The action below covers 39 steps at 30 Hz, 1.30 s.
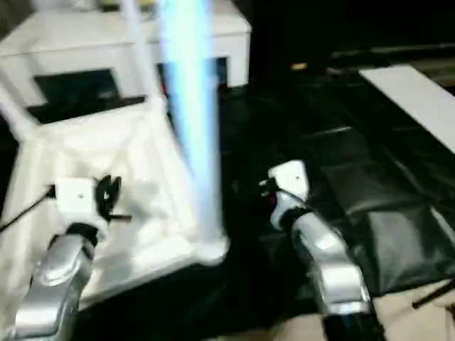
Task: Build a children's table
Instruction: Rotate table base
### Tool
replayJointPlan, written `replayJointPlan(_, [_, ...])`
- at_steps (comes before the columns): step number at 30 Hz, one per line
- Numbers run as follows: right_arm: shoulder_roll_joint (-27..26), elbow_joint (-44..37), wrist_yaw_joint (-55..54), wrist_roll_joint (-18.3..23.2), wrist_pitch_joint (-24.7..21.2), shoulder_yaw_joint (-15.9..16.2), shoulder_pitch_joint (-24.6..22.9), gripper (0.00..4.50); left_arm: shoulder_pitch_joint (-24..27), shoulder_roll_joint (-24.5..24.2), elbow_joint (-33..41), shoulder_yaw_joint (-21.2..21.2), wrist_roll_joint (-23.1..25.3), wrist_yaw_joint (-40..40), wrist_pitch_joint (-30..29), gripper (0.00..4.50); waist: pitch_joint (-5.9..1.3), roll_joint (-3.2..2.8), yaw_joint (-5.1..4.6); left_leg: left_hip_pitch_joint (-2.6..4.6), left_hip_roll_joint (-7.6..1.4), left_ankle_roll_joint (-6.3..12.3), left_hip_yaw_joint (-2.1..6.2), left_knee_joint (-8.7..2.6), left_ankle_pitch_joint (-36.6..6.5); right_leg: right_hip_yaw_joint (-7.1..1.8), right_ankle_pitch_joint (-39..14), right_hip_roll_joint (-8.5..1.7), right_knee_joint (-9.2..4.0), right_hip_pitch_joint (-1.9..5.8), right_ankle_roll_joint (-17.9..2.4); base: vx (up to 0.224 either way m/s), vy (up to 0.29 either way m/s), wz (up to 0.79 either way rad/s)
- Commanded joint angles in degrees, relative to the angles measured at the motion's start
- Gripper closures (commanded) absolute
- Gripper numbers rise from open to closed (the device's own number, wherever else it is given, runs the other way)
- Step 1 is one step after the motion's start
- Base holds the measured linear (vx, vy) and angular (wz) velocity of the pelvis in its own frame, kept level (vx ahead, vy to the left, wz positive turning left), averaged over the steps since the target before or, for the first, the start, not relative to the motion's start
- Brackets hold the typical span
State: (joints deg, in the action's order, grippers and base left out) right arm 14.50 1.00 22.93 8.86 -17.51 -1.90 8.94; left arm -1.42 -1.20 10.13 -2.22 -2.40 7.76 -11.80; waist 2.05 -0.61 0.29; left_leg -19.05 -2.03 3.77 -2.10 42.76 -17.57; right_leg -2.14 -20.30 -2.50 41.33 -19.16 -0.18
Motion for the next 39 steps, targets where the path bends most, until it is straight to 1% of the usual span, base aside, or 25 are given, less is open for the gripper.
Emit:
replayJointPlan(1, [-0.9, -1.4, 0.5, 0.4, 0.4, 1.1, 2.0, 0.00, 1.3, -2.7, 1.6, -1.8, -1.4, 2.1, -0.8, 3.58, -2.94, 3.57, 2.87, -4.46, 0.76, -2.05, -3.03, -2.36, 9.8, -1.51, 86.5, -4.84, -3.37, 6.66, 9.0, 0.000, 0.000, 0.00])
replayJointPlan(3, [-0.6, -1.0, 0.4, 0.7, 0.6, 0.2, 2.2, 0.00, 1.9, -3.8, 2.3, -0.6, -4.0, 6.3, -0.6, 3.58, -3.65, -0.97, 4.25, -4.83, -3.46, 0.40, -2.05, -8.34, 21.7, 1.96, 77.4, -5.15, -3.55, 4.71, 13.6, -0.217, 0.060, -0.27])
replayJointPlan(4, [-0.4, -0.6, 0.5, 1.0, 0.7, -0.3, 2.4, 0.00, 2.3, -4.3, 2.8, 0.0, -5.6, 8.6, -0.1, 3.58, -3.70, -2.80, 3.28, -4.23, -10.19, 8.16, 1.55, -8.80, 24.5, 4.88, 59.9, -4.20, -1.13, 2.64, 16.9, -0.190, 0.049, -0.25])
replayJointPlan(5, [0.0, -0.5, 0.9, 1.0, 0.8, -0.5, 2.6, 0.00, 2.7, -5.2, 2.9, 0.7, -6.6, 11.0, -0.1, 3.58, -4.61, -4.06, 2.46, -0.79, -16.76, 15.34, 6.25, -9.04, 27.9, 4.02, 41.1, -6.24, 1.87, -0.77, 17.1, -0.058, -0.007, -0.09])
replayJointPlan(6, [0.7, -0.3, 1.5, 1.1, 0.8, -0.6, 2.9, 0.00, 3.1, -6.8, 2.9, 1.9, -7.4, 14.2, -0.4, 3.58, -3.96, -3.43, 2.64, 1.57, -19.49, 21.20, 7.41, -7.92, 38.4, -0.96, 16.0, -8.65, 0.30, -4.51, 9.4, -0.058, -0.007, -0.09])
replayJointPlan(7, [0.8, -0.3, 1.7, 1.1, 0.8, -0.6, 3.0, 0.00, 3.2, -7.1, 2.9, 2.2, -7.5, 14.9, -0.5, 3.58, -3.51, -3.10, 2.95, -0.38, -16.77, 18.59, 5.67, -8.32, 38.9, -1.28, 15.5, -7.83, -0.65, -3.77, 5.7, -0.055, 0.045, 0.06])
replayJointPlan(8, [2.1, -0.1, 3.2, 1.6, 0.6, -0.7, 3.4, 0.00, 3.7, -9.8, 2.9, 4.4, -7.2, 19.1, -1.9, 3.58, -3.21, -1.30, 4.40, -3.67, -7.67, 7.56, 0.11, -9.92, 14.5, 0.81, 13.9, -5.43, -6.16, -0.84, 0.6, -0.100, 0.073, -0.09])
replayJointPlan(9, [3.2, 0.1, 4.8, 2.0, 0.5, -0.6, 3.7, 0.00, 3.9, -12.0, 2.9, 6.3, -7.1, 22.6, -3.0, 3.58, -2.59, -0.95, 5.25, -4.53, -8.28, 2.21, -0.57, -9.68, 0.7, 0.30, 8.1, -9.31, -7.96, 0.74, -2.9, -0.100, 0.073, -0.09])
replayJointPlan(10, [4.4, 0.3, 6.9, 2.5, 0.1, -0.3, 4.1, 0.00, 3.6, -14.0, 2.9, 7.8, -7.3, 25.2, -3.9, 3.58, -2.49, -1.08, 5.79, -3.87, -9.02, -0.09, -0.55, -9.96, -4.4, 0.31, 3.3, -9.67, -8.30, 0.45, -4.4, -0.108, 0.036, -0.12])
replayJointPlan(12, [8.0, 0.8, 13.0, 2.7, 0.4, 1.5, 4.8, 0.00, 2.1, -19.2, 3.5, 11.3, -7.7, 31.8, -6.3, 3.58, -1.70, -1.99, 5.13, -2.70, -9.97, -5.78, -0.45, -12.06, -18.3, 1.28, -11.1, -7.60, -8.66, -0.53, -7.8, -0.115, 0.042, -0.06])
replayJointPlan(15, [11.1, 1.8, 18.8, 3.1, 0.9, 2.7, 5.5, 0.00, -0.2, -22.8, 3.6, 13.0, -9.8, 37.6, -9.8, 3.58, -0.42, -3.76, 3.77, -2.23, -9.33, -15.99, 0.23, -15.18, -44.7, 3.05, -23.3, -6.05, -8.94, -0.61, -4.5, -0.122, 0.066, -0.16])
replayJointPlan(18, [13.4, 3.1, 22.7, 3.2, 1.7, 3.6, 5.9, 0.00, -2.6, -24.2, 2.9, 13.8, -12.0, 41.6, -12.9, 3.58, -1.31, -3.24, 4.33, -1.61, -9.02, -15.86, -1.62, -16.58, -43.2, 3.18, -16.6, -5.65, -8.34, -0.37, -5.6, -0.094, 0.055, -0.09])
replayJointPlan(21, [16.6, 3.8, 26.9, 2.8, 2.2, 4.8, 6.1, 0.00, -7.1, -26.0, -3.0, 18.2, -6.3, 44.5, -11.6, 3.58, -0.09, -2.01, 4.68, 0.25, -9.05, -9.73, -1.68, -11.45, -28.0, 1.46, -32.6, -10.88, -14.25, -1.95, -4.8, -0.109, 0.033, -0.06])
replayJointPlan(23, [17.6, 4.0, 27.9, 3.1, 2.1, 4.9, 6.2, 0.00, -10.4, -25.3, -9.1, 19.8, -0.5, 41.5, -7.6, 3.58, 0.86, -2.89, 3.98, 0.44, -9.61, -10.36, -1.00, -11.94, -30.6, 4.15, -38.0, -9.54, -14.96, -1.28, -2.6, -0.110, 0.071, -0.21])
replayJointPlan(25, [18.6, 4.2, 29.3, 3.3, 2.5, 4.9, 6.0, 0.00, -13.5, -24.1, -13.8, 19.7, 1.4, 37.8, -6.2, 3.58, 0.62, -4.96, 5.18, -9.65, -9.63, -15.91, -3.13, -24.22, -52.1, 8.90, -12.4, -1.72, 2.55, 7.94, -3.3, -0.146, 0.079, -0.08])
replayJointPlan(26, [18.8, 4.0, 29.5, 3.3, 2.6, 4.8, 5.8, 0.00, -14.5, -23.4, -14.9, 19.3, 1.0, 37.1, -6.1, 3.38, -1.21, -5.13, 10.47, -9.87, -5.90, -19.02, -9.99, -24.67, -44.3, 9.82, -6.4, 0.69, 2.94, 6.13, -4.6, -0.098, -0.054, 0.16])
replayJointPlan(27, [19.0, 3.8, 29.6, 3.3, 2.6, 4.7, 5.6, 0.00, -15.2, -22.9, -15.2, 18.7, -0.1, 36.6, -6.9, 3.28, -3.84, 1.04, 5.71, -0.30, -7.42, -18.76, -6.39, -8.07, -13.9, 3.42, -32.5, -10.89, -5.17, -0.74, -2.4, -0.098, -0.054, 0.16])
replayJointPlan(28, [18.6, 3.3, 28.6, 3.2, 2.7, 4.0, 4.9, 0.00, -15.0, -21.6, -13.5, 16.8, -3.0, 36.1, -8.0, 3.28, -3.31, 0.96, 6.14, 2.91, -6.80, -13.22, -2.90, -1.54, 2.1, 1.09, -40.0, -13.81, -13.18, -6.10, -3.2, 0.000, -0.063, -0.21])
replayJointPlan(29, [17.8, 2.5, 27.0, 3.4, 2.4, 3.1, 4.3, 0.00, -14.0, -19.7, -11.4, 14.2, -5.7, 34.3, -8.1, 3.09, -0.46, -1.78, 5.90, -5.17, -7.00, -6.96, 0.46, -0.13, 9.6, 0.17, -36.1, -15.25, -13.49, 1.24, -10.9, 0.039, 0.074, -0.30])
replayJointPlan(30, [17.4, 2.2, 26.3, 3.6, 2.3, 2.6, 3.9, 0.00, -13.4, -18.7, -10.3, 12.8, -6.9, 33.2, -7.9, 3.09, -0.83, -3.36, 6.52, -5.33, -8.20, -10.63, 1.26, -3.97, 6.1, 4.68, -23.1, -10.57, -10.43, 2.95, -12.8, 0.039, 0.074, -0.30])
replayJointPlan(31, [16.3, 1.5, 23.8, 3.5, 1.6, 1.7, 3.2, 0.00, -11.8, -16.4, -8.7, 10.1, -8.0, 28.7, -8.5, 3.09, -1.63, -4.63, 5.80, -3.28, -10.29, -14.43, 2.17, -7.81, -2.0, 5.69, -15.6, -5.82, -7.20, 1.30, -11.5, -0.053, 0.099, 0.03])
replayJointPlan(32, [15.5, 0.9, 21.8, 3.3, 1.0, 1.1, 2.6, 0.00, -10.6, -14.6, -7.6, 8.0, -8.6, 24.9, -9.1, 3.09, -1.52, -5.65, 4.62, -1.48, -12.70, -16.23, 3.60, -12.18, -25.9, 4.90, -2.2, -4.11, -4.22, -0.62, -9.1, -0.108, 0.053, 0.19])
replayJointPlan(33, [13.6, 0.0, 18.7, 3.9, 1.0, -0.4, 1.5, 0.00, -8.4, -11.9, -5.9, 5.0, -10.8, 22.3, -8.3, 3.09, -1.90, -5.64, 3.74, -1.57, -11.37, -14.24, 2.78, -12.49, -32.4, 4.70, 2.7, -5.16, -5.42, 0.09, -9.1, -0.108, 0.053, 0.19])
replayJointPlan(35, [7.5, -3.0, 9.2, 3.6, 0.6, -3.1, -2.6, 0.00, -1.1, -5.0, -0.6, 0.3, -14.2, 16.0, -4.8, 3.09, -2.10, -3.67, 3.05, -4.07, -9.62, -7.19, -0.18, -12.30, -16.9, 4.18, 1.7, -7.32, -8.35, 2.29, -9.6, 0.000, 0.000, 0.00])
replayJointPlan(39, [5.8, -4.0, 5.9, 1.0, 2.1, -1.7, -4.5, 0.00, 1.3, -1.9, 0.9, -0.6, -12.5, 11.3, -4.2, 3.09, -1.89, -3.44, 2.68, -3.87, -9.58, -3.66, -2.61, -12.47, -11.7, 3.59, -6.0, -6.97, -10.26, 0.85, -9.1, 0.000, 0.000, 0.00])
